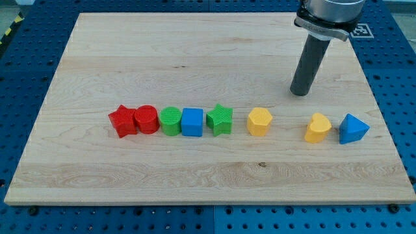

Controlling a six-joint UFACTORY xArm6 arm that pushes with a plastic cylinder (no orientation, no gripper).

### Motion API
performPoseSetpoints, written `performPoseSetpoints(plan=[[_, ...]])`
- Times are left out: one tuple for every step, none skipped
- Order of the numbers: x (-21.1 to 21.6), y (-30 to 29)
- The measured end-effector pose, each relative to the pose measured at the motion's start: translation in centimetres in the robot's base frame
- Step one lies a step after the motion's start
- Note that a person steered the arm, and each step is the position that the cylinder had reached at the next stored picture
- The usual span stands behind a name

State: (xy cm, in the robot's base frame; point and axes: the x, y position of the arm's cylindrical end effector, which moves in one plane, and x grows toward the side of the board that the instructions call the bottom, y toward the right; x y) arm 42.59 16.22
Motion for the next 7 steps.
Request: performPoseSetpoints(plan=[[0.1,0.0],[0.1,0.0],[1.1,-0.8],[1.6,-4.2],[1.2,-6.7],[1.2,-6.9],[0.9,-11.8]])
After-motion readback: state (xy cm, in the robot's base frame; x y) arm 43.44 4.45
